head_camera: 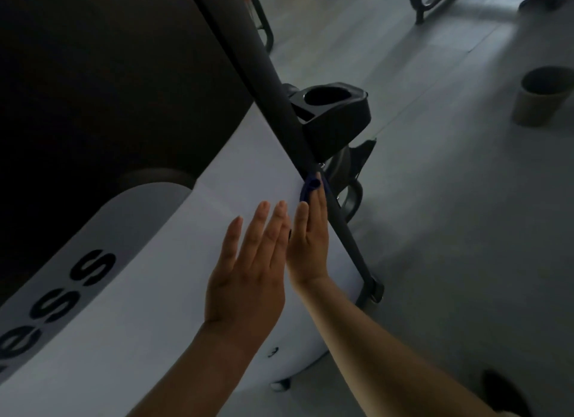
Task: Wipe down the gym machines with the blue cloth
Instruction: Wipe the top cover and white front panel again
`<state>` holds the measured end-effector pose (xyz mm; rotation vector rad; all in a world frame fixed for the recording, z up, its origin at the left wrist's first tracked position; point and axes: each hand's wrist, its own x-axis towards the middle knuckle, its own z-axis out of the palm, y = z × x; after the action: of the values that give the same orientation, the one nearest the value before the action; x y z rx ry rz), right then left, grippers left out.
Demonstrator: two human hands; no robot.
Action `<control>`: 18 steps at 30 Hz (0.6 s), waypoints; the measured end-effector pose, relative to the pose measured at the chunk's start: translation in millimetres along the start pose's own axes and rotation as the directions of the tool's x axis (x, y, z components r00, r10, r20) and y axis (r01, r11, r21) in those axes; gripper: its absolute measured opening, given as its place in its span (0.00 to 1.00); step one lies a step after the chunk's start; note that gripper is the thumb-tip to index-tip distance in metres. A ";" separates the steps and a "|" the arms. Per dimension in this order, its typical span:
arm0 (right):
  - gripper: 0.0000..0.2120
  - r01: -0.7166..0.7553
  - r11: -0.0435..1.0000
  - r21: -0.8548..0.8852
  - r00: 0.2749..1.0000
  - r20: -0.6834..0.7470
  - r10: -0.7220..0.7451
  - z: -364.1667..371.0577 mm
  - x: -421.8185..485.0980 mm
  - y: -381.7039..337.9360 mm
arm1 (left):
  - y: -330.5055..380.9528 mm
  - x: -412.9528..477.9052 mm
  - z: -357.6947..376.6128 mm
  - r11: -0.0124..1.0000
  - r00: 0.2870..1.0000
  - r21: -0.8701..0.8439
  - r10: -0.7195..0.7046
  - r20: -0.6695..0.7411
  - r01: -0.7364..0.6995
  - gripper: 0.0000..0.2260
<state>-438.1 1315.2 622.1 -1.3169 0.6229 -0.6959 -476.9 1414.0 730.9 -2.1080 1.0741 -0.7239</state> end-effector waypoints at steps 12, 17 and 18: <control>0.24 -0.127 0.991 0.044 0.990 -0.049 0.129 -16.4 16.1 54.7 | 32.2 13.8 13.6 0.999 0.997 -0.027 -0.018 0.073 0.020 0.35; 0.24 -0.115 0.993 0.004 0.993 -0.006 0.115 -23.0 19.1 52.6 | 44.6 16.8 22.4 1.000 0.998 -0.001 -0.024 0.059 0.024 0.33; 0.24 0.011 1.000 -0.025 1.000 0.019 -0.011 -21.4 17.5 43.8 | 48.1 17.8 24.2 1.000 0.998 0.002 -0.022 0.067 0.022 0.32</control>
<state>-438.4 1293.1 575.3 -1.3498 0.6109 -0.6857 -473.6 1384.7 682.5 -2.1306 1.0158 -0.6595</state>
